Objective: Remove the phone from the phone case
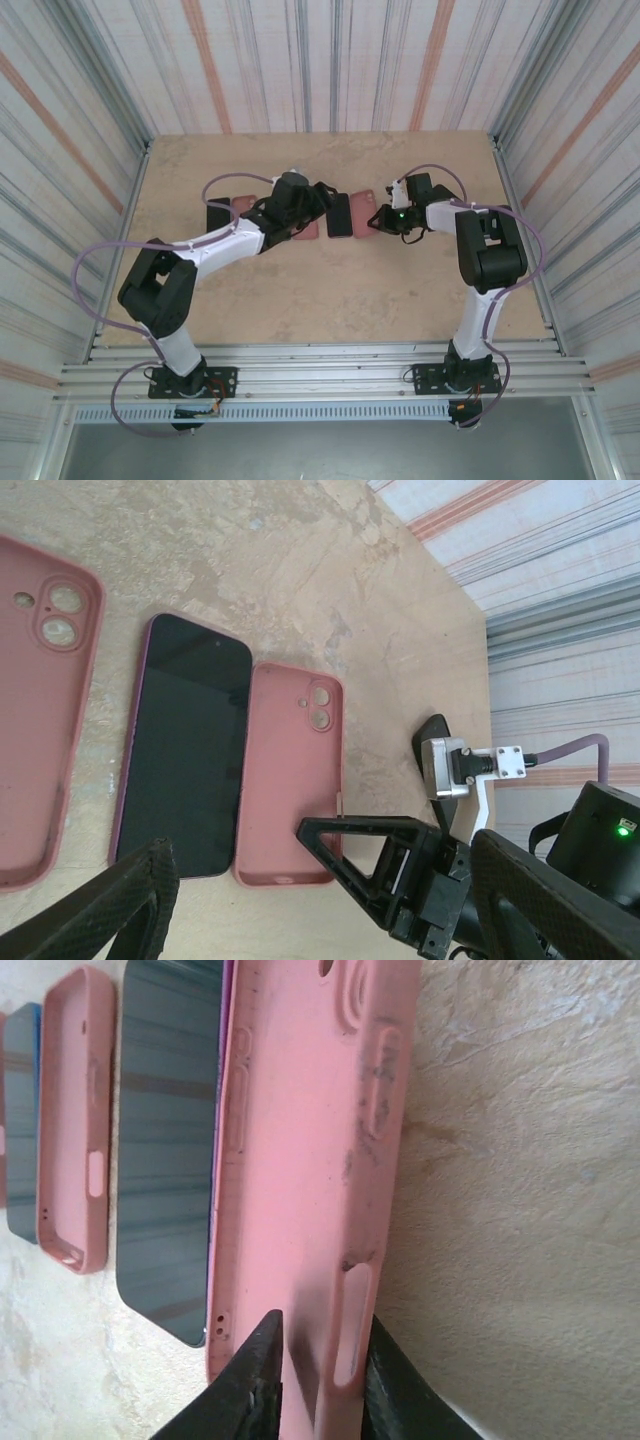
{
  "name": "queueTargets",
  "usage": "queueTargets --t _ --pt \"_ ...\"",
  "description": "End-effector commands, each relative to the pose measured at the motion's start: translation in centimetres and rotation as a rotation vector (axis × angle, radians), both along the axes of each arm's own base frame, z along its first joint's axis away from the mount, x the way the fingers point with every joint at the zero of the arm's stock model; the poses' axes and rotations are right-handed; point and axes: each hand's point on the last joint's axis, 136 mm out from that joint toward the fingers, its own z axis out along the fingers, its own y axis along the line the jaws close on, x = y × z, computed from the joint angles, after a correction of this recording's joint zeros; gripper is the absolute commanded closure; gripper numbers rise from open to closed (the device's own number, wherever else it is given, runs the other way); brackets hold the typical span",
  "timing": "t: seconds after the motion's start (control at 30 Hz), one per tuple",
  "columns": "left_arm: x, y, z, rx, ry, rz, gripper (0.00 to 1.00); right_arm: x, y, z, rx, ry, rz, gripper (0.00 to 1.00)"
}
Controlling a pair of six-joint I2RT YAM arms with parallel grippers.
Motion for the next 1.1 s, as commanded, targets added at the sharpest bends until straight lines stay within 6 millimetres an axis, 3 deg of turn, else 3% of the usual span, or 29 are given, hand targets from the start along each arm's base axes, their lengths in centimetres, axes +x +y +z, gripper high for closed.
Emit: queueTargets --t 0.0,0.17,0.3,0.53,0.73,0.8,0.97,1.07 --pt "-0.2 0.7 2.0 0.002 -0.045 -0.015 0.21 0.2 -0.7 0.0 -0.057 0.002 0.015 0.65" --pt "-0.3 1.1 2.6 0.012 -0.052 -0.024 0.21 0.3 -2.0 0.7 -0.148 -0.012 0.008 0.52" --pt "-0.5 1.7 2.5 0.010 -0.048 -0.022 0.19 0.5 -2.4 2.5 -0.172 -0.044 0.001 0.32" --pt "-0.9 2.2 2.9 0.004 -0.061 -0.035 0.19 0.2 -6.4 5.1 -0.309 -0.073 -0.010 0.25" --pt "-0.7 2.1 4.8 0.011 -0.096 -0.086 0.18 0.9 -10.8 7.0 -0.373 -0.110 -0.026 0.21" --pt "-0.8 1.7 5.4 0.023 -0.104 -0.125 0.15 1.0 -12.1 7.5 -0.410 -0.130 0.022 0.15" --pt "-1.1 0.6 6.7 0.030 -0.131 -0.242 0.11 1.3 -15.1 7.9 -0.531 -0.186 0.107 0.10" --pt "-1.6 -0.5 7.2 -0.007 -0.132 -0.330 0.09 1.6 -16.6 7.8 -0.547 -0.200 0.147 0.01"
